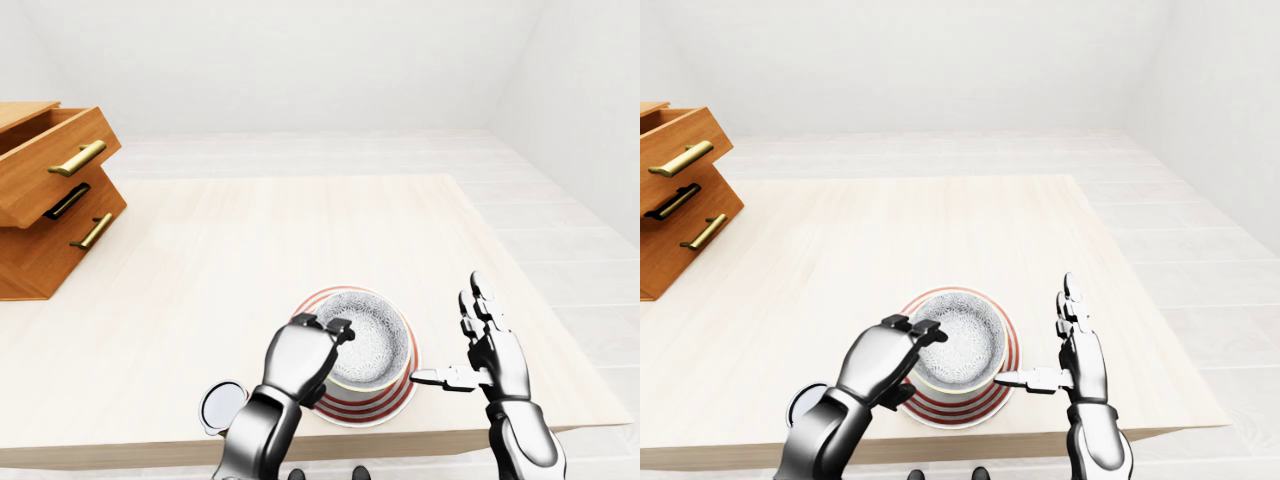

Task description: Put the bowl on the plate.

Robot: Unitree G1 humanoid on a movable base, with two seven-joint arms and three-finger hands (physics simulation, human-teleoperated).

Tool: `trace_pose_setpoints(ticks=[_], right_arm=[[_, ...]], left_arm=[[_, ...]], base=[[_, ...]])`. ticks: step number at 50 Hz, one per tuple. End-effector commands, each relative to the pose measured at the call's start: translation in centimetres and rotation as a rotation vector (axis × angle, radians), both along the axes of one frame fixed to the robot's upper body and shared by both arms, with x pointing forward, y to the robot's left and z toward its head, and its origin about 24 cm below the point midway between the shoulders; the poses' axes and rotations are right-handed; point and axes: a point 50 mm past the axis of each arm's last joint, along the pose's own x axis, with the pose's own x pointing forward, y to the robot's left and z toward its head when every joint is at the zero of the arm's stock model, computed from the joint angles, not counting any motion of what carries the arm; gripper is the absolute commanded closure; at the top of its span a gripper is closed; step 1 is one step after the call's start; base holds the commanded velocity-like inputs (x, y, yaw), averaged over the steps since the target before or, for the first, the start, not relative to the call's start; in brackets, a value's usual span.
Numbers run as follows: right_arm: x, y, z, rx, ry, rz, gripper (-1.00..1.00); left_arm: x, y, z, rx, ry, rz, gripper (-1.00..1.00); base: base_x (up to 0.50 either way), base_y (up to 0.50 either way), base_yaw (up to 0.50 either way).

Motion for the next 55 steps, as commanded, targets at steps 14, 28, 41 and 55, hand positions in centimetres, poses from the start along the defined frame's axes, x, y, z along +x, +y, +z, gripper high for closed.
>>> trace_pose_setpoints(ticks=[14,28,41,55], right_arm=[[-0.1,-0.1,0.2,0.000,-0.001,0.001,-1.00],[0.0,0.0,0.5,-0.001,-0.005,0.005,-1.00],[0.0,-0.1,0.5,-0.004,-0.004,0.004,-1.00],[-0.2,-0.1,0.6,-0.006,-0.006,0.003,-1.00]], left_arm=[[-0.9,0.8,4.3,-0.003,-0.055,-0.001,-0.19],[-0.5,1.7,5.4,-0.021,-0.066,0.027,-0.44],[0.0,3.0,6.6,-0.109,-0.093,0.062,-1.00],[1.4,5.6,8.5,-0.165,-0.188,0.139,-1.00]], base=[[0.00,0.00,0.00],[0.00,0.00,0.00],[0.00,0.00,0.00],[0.00,0.00,0.00]])
